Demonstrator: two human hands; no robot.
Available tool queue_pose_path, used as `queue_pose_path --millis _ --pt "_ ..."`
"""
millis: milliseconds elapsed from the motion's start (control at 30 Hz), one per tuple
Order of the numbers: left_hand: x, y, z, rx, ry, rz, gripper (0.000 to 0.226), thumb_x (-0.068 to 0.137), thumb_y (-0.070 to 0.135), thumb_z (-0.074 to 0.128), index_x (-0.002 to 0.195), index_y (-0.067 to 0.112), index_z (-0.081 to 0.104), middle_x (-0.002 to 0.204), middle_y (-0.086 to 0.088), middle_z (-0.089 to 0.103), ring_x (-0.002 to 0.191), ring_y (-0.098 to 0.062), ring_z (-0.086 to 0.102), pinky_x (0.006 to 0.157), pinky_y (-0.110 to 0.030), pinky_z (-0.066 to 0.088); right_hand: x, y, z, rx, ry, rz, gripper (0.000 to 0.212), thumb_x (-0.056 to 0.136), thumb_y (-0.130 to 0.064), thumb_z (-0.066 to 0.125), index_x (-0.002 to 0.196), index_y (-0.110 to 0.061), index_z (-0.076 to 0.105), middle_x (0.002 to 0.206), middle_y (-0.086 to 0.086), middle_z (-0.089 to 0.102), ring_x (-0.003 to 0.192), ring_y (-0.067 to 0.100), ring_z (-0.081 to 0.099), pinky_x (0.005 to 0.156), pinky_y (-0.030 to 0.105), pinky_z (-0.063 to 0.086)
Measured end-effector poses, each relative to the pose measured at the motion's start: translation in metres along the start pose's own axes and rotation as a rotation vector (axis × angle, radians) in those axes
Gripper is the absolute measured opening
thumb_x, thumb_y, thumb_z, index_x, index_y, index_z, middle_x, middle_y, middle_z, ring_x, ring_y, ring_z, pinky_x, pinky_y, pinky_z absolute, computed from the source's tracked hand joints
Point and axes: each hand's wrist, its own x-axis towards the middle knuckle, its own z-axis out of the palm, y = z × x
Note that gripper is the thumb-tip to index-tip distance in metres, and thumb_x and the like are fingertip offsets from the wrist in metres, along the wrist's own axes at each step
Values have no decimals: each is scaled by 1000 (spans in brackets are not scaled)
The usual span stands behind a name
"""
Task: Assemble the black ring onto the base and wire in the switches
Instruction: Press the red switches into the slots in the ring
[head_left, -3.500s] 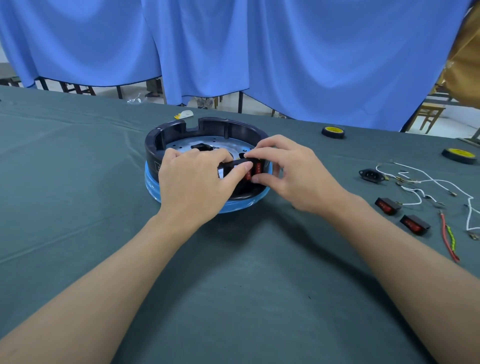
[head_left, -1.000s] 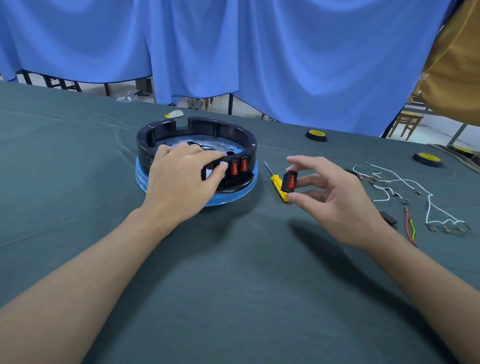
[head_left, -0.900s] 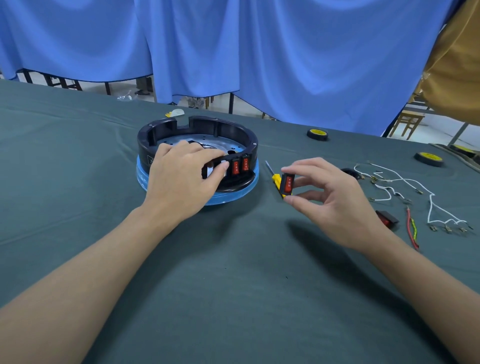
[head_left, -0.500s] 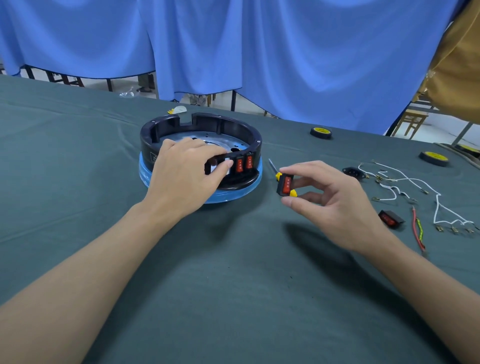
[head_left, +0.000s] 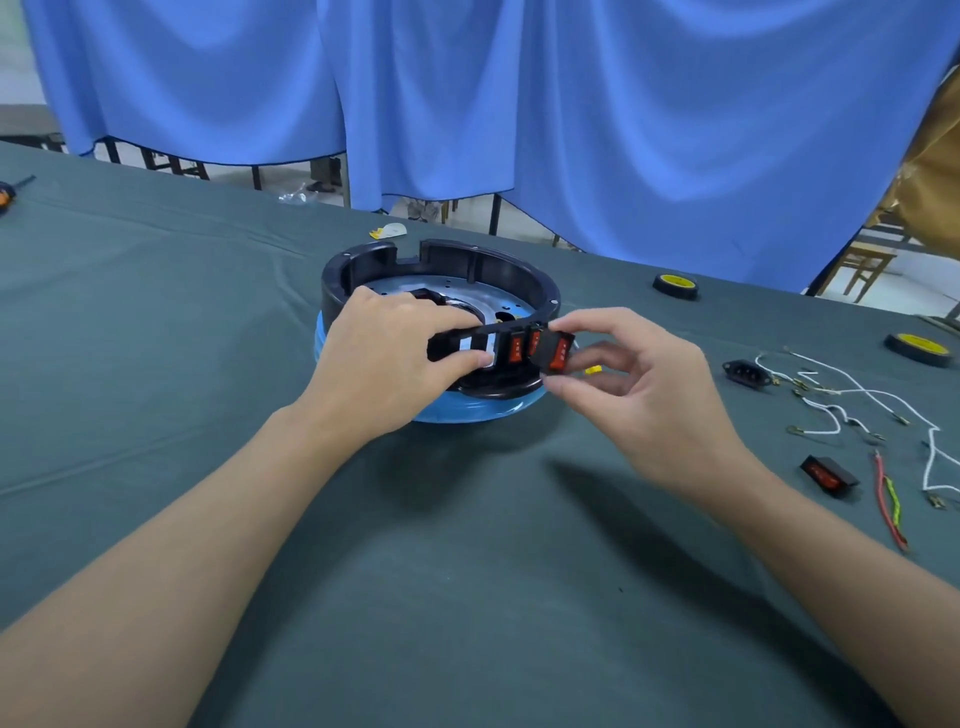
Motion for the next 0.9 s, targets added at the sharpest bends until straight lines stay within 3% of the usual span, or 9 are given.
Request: queue_pose_path --millis 200,300,533,633,800,900 --pt "0 0 -3 32 11 15 35 78 45 63 99 21 78 80 2 74 77 -26 66 74 -43 46 9 14 23 -399 55 -407 37 79 1 72 114 -7 63 106 0 65 81 10 63 69 26 56" --pt "0 1 -3 21 19 -30 29 79 38 59 96 24 78 74 4 72 73 -23 63 73 -37 45 6 24 25 -485 96 -492 34 82 -4 69 116 -8 63 113 -1 65 77 12 63 66 31 56" --pt "1 2 -1 -61 1 -124 33 85 31 47 92 26 78 67 2 70 64 -17 58 72 -35 44 3 23 28 -541 73 -480 32 82 -5 67 114 -10 66 119 -4 65 75 12 63 61 32 55" --pt "0 5 -2 -80 9 -118 31 86 31 49 94 23 78 72 3 72 69 -20 62 76 -41 47 3 20 32 -573 106 -472 32 81 -3 65 113 -10 68 118 -2 67 82 11 65 61 33 55" --pt "-1 9 -3 -104 13 -144 33 84 36 51 99 23 77 84 7 75 81 -17 66 87 -46 47 4 20 34 -553 107 -482 30 83 0 66 112 -6 69 118 3 67 100 16 66 74 34 57" --pt "-1 9 -2 -98 5 -140 33 84 38 52 99 24 77 87 8 76 83 -17 67 88 -46 47 5 21 35 -508 80 -484 25 85 1 66 109 -5 70 117 5 66 96 16 65 73 31 56"
